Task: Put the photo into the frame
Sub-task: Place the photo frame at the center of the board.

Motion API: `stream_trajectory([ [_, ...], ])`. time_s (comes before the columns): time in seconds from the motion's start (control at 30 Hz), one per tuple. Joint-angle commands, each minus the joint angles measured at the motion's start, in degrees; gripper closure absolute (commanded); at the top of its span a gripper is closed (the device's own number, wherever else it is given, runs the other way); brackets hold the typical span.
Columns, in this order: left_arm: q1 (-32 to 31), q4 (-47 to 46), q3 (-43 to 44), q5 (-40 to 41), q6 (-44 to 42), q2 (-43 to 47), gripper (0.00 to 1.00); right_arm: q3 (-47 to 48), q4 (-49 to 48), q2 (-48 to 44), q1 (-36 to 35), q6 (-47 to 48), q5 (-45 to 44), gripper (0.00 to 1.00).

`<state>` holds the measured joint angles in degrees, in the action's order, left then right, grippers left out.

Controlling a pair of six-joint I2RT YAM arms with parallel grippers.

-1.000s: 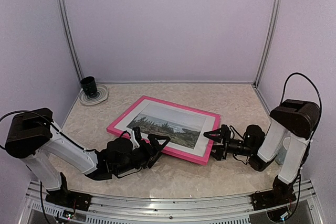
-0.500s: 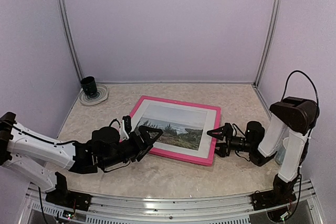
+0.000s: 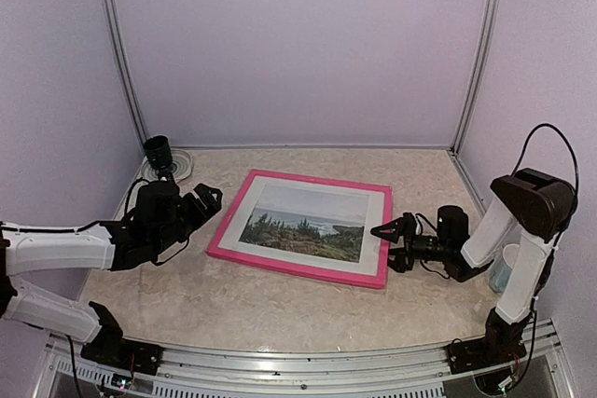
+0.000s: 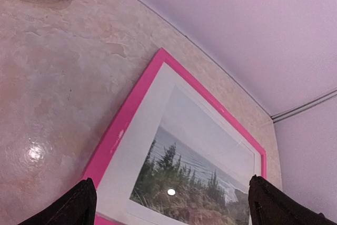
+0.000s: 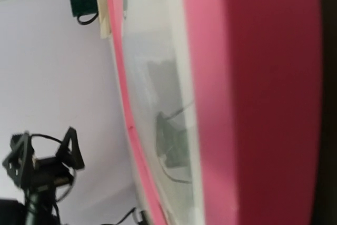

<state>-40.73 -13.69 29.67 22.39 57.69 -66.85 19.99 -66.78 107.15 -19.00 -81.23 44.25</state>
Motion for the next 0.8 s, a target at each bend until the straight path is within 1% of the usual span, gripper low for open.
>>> stream_trajectory([
  [0.0,6.72,-0.33,2.64,-6.11,-9.62,-6.77,0.01,3.63,13.10,-6.09,1.62,8.82,0.43,0.18],
  [0.03,7.83,-0.79,3.09,-7.17,-10.22,-8.84,0.01,4.44,16.87,-7.06,1.82,10.22,0.14,0.17],
  [0.1,9.14,-2.68,4.11,-8.87,-11.93,-13.12,0.01,5.91,21.04,-8.56,2.10,12.48,-0.48,0.17],
  [0.2,9.89,-4.21,6.35,-10.01,-13.74,-18.99,0.01,8.11,26.23,-9.32,2.29,15.19,-1.04,0.16],
  [0.33,10.03,-7.66,7.91,-13.05,-14.21,-24.23,0.01,10.68,31.79,-9.16,2.73,18.28,-1.92,0.15],
  [0.53,9.36,-10.05,8.55,-17.66,-13.94,-27.60,0.01,14.13,40.66,-9.29,3.59,23.42,-4.60,0.13],
  [0.77,7.51,-11.23,8.91,-20.13,-14.22,-30.44,0.01,17.91,45.69,-7.88,4.50,26.49,-5.19,0.11],
])
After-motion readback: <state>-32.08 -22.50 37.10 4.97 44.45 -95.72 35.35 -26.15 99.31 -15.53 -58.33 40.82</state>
